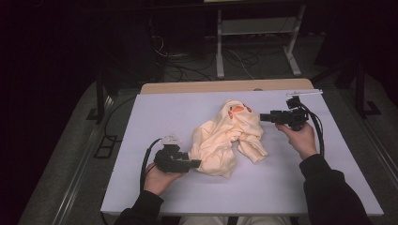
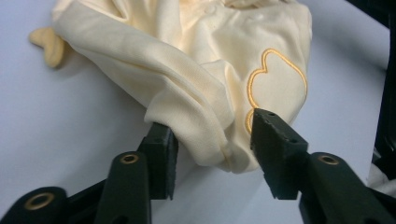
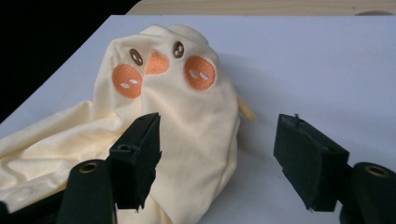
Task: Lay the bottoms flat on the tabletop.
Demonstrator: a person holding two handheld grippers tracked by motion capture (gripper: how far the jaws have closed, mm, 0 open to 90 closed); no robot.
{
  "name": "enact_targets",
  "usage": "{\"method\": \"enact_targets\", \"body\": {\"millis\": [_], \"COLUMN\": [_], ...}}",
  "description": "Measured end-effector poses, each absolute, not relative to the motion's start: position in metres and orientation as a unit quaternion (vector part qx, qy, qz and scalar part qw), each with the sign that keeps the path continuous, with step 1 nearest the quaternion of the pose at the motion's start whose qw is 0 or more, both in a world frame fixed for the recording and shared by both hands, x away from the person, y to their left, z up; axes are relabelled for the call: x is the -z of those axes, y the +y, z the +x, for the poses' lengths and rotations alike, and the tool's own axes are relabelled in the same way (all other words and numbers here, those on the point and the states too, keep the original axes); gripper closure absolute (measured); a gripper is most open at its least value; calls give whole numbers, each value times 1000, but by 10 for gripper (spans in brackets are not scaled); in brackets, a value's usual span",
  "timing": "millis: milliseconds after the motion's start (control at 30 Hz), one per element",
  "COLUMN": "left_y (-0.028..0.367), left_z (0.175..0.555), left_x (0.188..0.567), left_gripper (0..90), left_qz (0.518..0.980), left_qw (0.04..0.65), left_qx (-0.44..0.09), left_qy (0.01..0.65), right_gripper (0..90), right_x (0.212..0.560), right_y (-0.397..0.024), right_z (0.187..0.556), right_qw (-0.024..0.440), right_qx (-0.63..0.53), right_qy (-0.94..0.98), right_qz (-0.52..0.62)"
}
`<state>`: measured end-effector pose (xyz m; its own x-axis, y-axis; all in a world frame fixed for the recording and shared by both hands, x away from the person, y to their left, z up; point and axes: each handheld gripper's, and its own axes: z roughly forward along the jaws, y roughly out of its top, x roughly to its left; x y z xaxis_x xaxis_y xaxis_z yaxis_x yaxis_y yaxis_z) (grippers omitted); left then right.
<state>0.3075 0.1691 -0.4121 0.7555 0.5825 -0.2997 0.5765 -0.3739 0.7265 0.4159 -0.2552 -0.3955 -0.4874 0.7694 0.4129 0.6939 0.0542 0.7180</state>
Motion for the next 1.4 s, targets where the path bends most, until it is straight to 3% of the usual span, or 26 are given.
{"method": "enact_targets", "body": {"millis": [333, 500, 667, 900, 1133, 1400], "left_y": [195, 197, 193, 181, 165, 150], "left_z": [318, 332, 361, 406, 436, 446], "left_x": [402, 402, 400, 418, 428, 443], "left_gripper": [305, 284, 283, 285, 305, 404], "left_qz": [782, 772, 767, 762, 777, 791], "left_qw": [493, 509, 506, 488, 459, 441], "left_qx": [-16, -38, -37, 16, 12, 21], "left_qy": [381, 380, 393, 425, 431, 424], "right_gripper": [302, 318, 348, 357, 366, 437], "right_x": [422, 431, 431, 426, 418, 425], "right_y": [-246, -244, -242, -238, -230, -216], "right_z": [438, 446, 449, 458, 470, 478], "right_qw": [13, 10, 20, 15, 18, 9], "right_qx": [-454, -450, -451, -449, -448, -443], "right_qy": [720, 717, 714, 718, 725, 733], "right_qz": [525, 533, 535, 532, 523, 517]}}
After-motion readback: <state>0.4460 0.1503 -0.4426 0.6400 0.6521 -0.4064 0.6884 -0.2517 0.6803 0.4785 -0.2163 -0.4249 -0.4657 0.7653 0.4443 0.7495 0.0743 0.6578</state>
